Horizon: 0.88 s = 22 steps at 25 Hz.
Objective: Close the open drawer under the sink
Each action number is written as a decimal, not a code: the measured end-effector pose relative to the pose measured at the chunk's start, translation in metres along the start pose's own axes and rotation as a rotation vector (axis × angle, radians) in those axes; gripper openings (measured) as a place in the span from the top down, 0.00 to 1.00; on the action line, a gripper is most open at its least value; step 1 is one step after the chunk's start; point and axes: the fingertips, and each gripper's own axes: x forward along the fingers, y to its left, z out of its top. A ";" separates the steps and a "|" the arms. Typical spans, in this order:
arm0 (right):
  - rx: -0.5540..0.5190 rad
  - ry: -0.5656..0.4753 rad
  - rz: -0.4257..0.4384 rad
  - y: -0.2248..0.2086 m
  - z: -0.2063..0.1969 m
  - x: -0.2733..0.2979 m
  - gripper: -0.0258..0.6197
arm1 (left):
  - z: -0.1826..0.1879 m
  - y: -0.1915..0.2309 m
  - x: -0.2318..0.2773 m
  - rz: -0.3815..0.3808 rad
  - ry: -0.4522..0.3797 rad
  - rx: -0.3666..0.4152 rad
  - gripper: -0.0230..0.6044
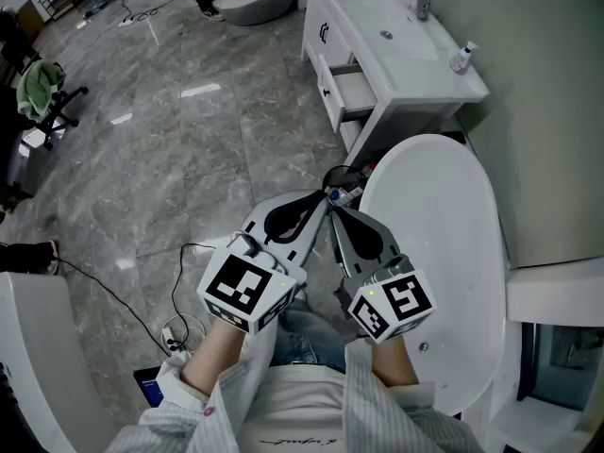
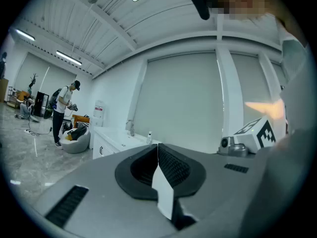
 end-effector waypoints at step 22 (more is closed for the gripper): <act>0.037 0.017 0.035 -0.028 -0.008 0.015 0.95 | -0.008 0.019 0.017 0.081 -0.003 -0.020 0.94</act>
